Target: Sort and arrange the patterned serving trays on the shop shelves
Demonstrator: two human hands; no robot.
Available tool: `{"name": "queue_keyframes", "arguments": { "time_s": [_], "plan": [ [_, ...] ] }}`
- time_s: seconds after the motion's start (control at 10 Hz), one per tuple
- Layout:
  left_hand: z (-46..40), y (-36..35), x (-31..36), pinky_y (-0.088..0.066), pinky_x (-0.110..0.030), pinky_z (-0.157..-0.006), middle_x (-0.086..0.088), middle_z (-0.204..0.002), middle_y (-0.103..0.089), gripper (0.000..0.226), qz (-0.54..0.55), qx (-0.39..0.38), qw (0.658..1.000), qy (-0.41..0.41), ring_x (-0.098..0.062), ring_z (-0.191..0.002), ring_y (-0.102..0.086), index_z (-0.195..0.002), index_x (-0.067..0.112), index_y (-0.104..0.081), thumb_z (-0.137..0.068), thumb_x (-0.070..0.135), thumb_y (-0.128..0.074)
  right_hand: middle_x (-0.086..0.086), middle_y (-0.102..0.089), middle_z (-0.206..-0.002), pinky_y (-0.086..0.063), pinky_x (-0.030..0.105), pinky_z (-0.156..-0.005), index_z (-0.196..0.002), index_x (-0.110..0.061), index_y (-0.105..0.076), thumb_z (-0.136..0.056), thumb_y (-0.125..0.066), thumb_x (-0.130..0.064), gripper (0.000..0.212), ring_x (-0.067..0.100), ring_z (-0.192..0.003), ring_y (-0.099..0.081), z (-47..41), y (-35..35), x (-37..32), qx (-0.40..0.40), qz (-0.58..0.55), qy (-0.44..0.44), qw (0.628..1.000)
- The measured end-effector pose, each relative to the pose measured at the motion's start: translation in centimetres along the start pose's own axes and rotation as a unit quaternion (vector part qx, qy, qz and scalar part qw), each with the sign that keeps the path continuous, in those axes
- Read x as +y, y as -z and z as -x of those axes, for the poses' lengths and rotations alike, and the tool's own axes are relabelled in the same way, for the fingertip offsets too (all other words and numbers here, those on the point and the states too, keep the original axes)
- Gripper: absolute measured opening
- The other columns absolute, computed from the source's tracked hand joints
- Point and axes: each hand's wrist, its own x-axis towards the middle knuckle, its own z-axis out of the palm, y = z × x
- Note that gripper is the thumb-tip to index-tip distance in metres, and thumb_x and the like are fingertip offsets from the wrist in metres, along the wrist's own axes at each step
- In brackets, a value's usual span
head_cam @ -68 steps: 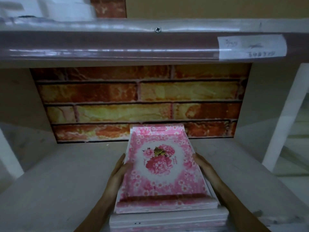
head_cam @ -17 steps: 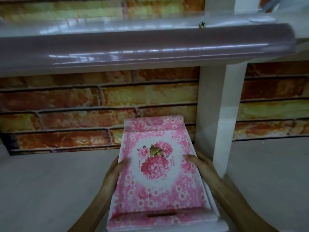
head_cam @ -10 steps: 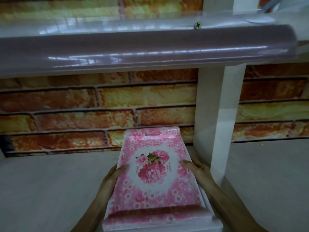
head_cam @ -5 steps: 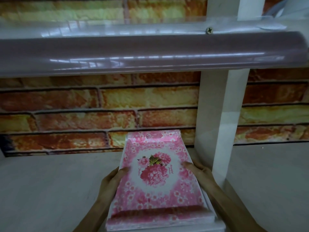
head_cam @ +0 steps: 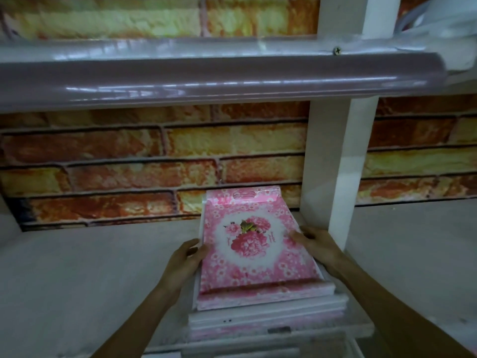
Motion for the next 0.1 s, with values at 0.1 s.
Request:
{"name": "queue_keyframes", "arguments": {
  "time_s": [0.1],
  "plan": [
    [2.38,0.45,0.4,-0.054,-0.042,-0.094,0.002,-0.121,-0.065,0.066,-0.017,0.001,1.0,-0.01,-0.018,-0.106,-0.065,-0.129,0.025,-0.056,-0.074,0.06,-0.07,-0.002,-0.071,-0.088,-0.057,0.019,-0.06,-0.099,-0.017,-0.063,-0.087,-0.07,-0.027,0.017,0.015,-0.074,-0.072,1.66,-0.25,-0.62,-0.002,-0.006,-0.014,1.0]
  ]
}}
